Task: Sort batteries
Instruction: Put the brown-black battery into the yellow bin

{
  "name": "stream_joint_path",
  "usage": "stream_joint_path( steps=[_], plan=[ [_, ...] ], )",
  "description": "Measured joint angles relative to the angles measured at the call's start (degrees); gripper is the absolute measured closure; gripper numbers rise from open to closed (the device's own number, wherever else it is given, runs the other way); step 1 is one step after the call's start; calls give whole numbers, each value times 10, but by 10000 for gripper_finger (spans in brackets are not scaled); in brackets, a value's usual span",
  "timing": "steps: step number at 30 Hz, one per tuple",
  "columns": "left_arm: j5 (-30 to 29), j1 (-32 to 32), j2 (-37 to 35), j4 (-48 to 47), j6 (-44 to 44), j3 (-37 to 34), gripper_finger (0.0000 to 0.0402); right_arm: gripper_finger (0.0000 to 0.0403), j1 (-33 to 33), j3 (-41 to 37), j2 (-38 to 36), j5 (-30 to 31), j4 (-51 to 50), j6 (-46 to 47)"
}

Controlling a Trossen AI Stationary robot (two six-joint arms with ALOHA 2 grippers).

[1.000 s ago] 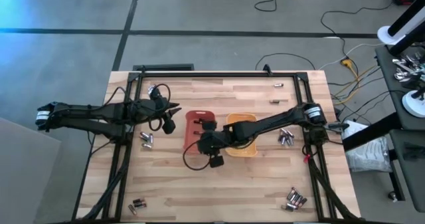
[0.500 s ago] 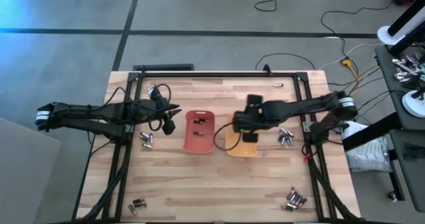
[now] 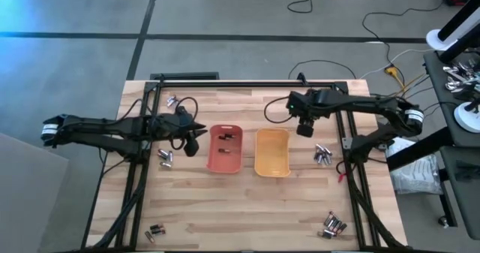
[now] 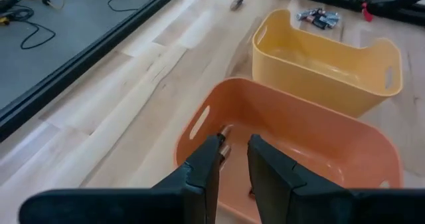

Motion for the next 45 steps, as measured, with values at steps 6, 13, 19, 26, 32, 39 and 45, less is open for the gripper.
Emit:
stream_joint_path(
  steps=[6, 13, 19, 26, 32, 39, 45],
  plan=[
    [0, 0, 20, 0, 2, 0, 341, 247, -36, -42, 33, -2, 54, -66],
    [-1, 0, 48, 0, 3, 0, 341, 261, -94, -28, 86, -47, 71, -91],
    [-2, 0, 64, -3, 7, 0, 341, 260, -136, 2, 142, -68, 66, -109],
    [-2, 0, 63, -24, 7, 0, 341, 249, -151, 33, 194, -70, 43, -139],
    [-2, 0, 63, -29, 7, 0, 341, 249, -161, 58, 223, -51, 14, -166],
    [-2, 0, 62, -42, 7, 0, 341, 272, -176, 58, 250, -40, 6, -176],
    [-2, 0, 62, -59, 2, -2, 341, 293, -176, 60, 269, -41, 9, -178]
  ],
)
